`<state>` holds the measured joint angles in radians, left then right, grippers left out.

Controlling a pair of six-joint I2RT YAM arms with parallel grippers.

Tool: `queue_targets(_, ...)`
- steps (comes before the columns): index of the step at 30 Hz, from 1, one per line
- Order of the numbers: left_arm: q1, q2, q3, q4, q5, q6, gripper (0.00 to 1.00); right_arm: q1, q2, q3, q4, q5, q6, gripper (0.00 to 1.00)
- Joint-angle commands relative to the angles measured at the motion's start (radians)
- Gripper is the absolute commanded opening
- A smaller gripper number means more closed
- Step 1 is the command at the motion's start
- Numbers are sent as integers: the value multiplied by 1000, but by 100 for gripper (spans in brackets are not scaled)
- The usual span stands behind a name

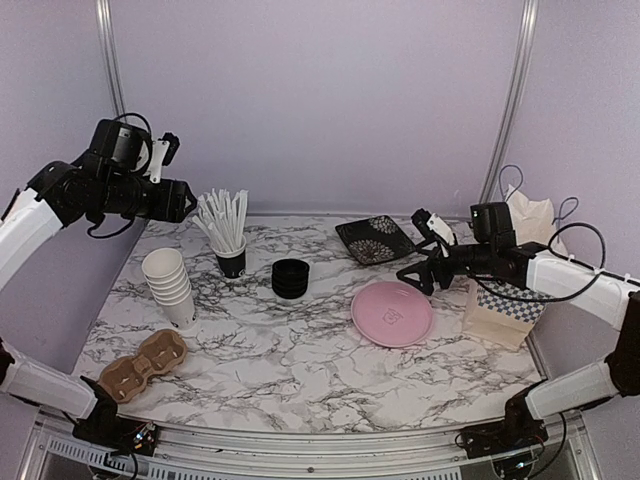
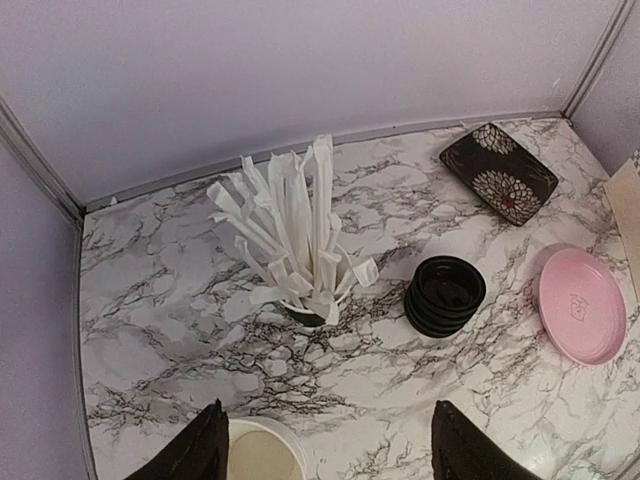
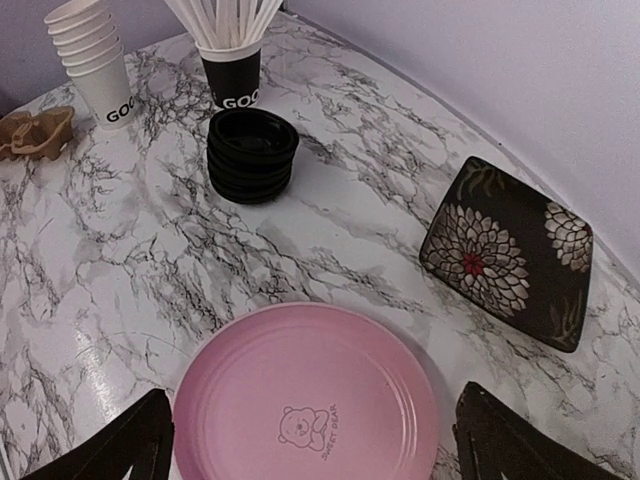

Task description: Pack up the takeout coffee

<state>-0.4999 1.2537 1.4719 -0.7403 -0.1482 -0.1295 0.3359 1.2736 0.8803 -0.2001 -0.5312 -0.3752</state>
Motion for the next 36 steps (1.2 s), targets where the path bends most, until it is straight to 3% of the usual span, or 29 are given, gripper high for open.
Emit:
queue_targets(1,-45,60,43,-205,-29,-30,68,-12,-36,-56,83,-100,-58,93)
queue_targets(5,-71,75,59,-256,-39,-62,54,-14,-35,-71,100,-143,-75,78)
queue_targets(7,-74,74,64,-276,-47,-71,52,-15,-37,-70,98,-162,-83,74)
queue_targets(11,-74,79,64,-308,-74,-75,63,-15,-40,-74,100,-187,-91,74)
queue_targets(18,-76,116,53,-351,-88,-76,70,-15,-45,-81,101,-160,-118,74)
queue_targets(24,-77,177,58,-401,-137,-90,55,-15,-57,-91,98,-137,-144,74)
queue_targets(29,-77,207,51,-410,-186,-100,49,-15,-64,-98,95,-120,-164,74)
queue_targets(36,-77,222,45,-409,-131,-105,42,-15,-62,-103,85,-107,-191,73)
